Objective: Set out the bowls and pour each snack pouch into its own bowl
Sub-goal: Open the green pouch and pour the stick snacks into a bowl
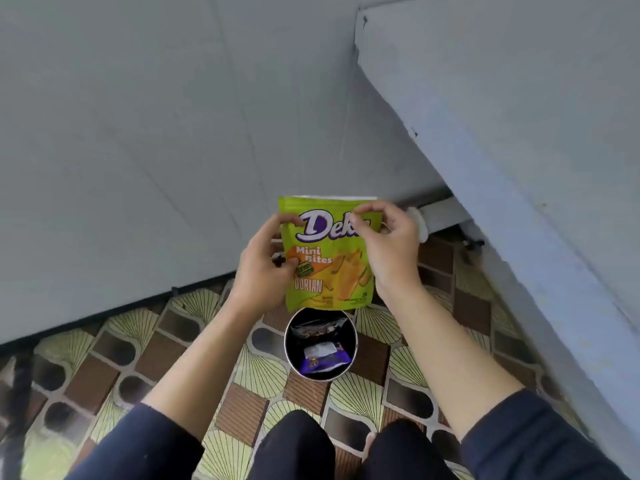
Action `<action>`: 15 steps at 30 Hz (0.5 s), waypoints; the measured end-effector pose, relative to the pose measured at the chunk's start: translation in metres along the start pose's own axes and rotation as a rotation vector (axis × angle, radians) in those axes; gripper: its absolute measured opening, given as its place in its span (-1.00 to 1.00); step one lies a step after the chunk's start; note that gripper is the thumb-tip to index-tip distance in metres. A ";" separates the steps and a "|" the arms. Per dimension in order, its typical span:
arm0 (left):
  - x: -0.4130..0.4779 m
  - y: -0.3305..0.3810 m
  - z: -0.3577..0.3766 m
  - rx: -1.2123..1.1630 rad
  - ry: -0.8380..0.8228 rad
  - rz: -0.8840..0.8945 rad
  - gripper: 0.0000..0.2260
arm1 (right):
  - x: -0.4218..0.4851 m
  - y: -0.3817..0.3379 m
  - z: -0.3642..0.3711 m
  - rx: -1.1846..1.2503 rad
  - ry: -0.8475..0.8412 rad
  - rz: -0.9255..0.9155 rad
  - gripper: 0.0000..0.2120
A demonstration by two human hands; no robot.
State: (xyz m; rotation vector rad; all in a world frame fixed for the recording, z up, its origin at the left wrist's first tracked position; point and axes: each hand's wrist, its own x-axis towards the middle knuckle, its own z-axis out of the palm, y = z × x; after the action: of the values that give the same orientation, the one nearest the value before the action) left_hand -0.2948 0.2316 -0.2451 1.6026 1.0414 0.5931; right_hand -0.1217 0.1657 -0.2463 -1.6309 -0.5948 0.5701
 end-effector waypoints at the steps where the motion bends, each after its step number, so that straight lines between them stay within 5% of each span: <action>1: 0.003 -0.029 0.012 -0.010 -0.002 -0.031 -0.48 | 0.002 0.029 0.003 -0.016 -0.012 0.016 -0.77; 10: 0.006 -0.237 0.093 -0.155 0.024 -0.202 -0.74 | 0.005 0.257 0.018 -0.163 -0.170 0.112 -0.79; 15: -0.005 -0.301 0.102 -0.065 -0.076 -0.344 -0.69 | -0.012 0.315 0.017 -0.239 -0.252 0.174 -0.69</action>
State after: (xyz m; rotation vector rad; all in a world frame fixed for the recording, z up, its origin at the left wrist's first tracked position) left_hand -0.3118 0.1852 -0.5593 1.3389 1.1945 0.3269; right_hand -0.1226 0.1322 -0.5601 -1.8621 -0.7322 0.8681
